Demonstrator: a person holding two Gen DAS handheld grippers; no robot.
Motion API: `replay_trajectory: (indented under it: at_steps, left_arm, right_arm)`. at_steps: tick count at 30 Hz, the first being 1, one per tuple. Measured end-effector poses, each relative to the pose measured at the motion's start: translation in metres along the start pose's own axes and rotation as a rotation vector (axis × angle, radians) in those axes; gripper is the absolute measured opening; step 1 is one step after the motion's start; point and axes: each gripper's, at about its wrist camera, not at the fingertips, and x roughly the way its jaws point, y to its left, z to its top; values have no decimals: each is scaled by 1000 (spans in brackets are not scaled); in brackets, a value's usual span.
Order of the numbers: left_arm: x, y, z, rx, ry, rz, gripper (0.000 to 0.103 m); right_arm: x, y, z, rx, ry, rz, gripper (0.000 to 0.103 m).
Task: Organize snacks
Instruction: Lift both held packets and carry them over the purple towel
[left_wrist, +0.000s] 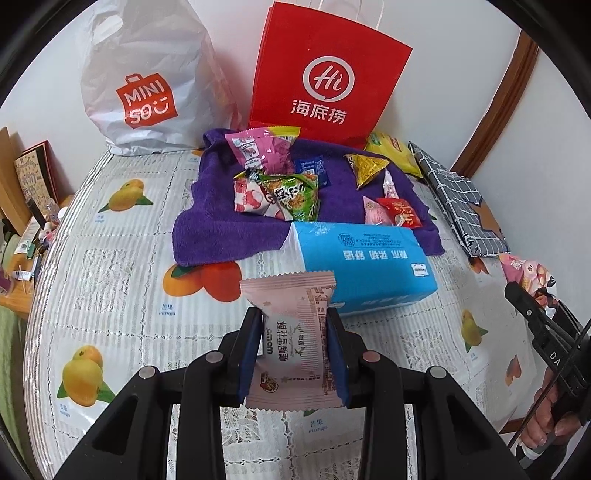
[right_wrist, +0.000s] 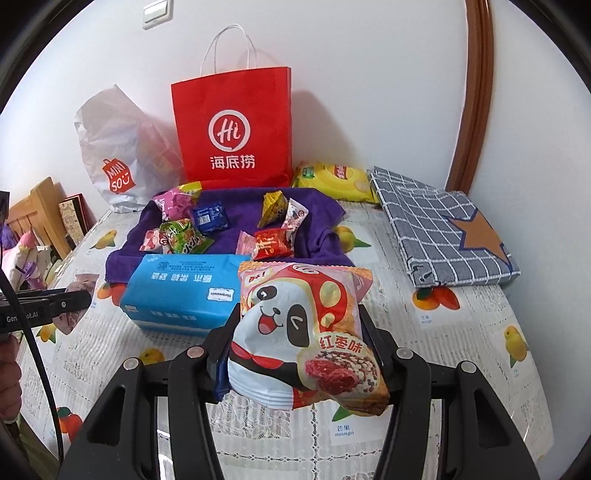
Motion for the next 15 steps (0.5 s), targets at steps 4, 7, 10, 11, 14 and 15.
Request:
replay_trajectory:
  at_steps: [4,7,10,11,14,15]
  left_arm:
    - [-2,-2,4,-3,3,-29,33]
    - [-5,-6,8,9,-5,-21,33]
    - [-8,-10,14,21,-17,-24,33]
    - [-9,-11,16,24,-20,-26,33]
    - [-12,-13,23,25,-27,-38,33]
    - [-12,-14,25,27,-29,-40,33]
  right_arm:
    - [-1,4,5,-1,-4,7,55]
    - [1,6,8,10,5,24,55]
    - [2,9,12,17,4,32,55]
    - [3,9,13,20,3,35,55]
    - [3,10,19,28,2,44,55]
    - [4,10,21,28,1,42,55]
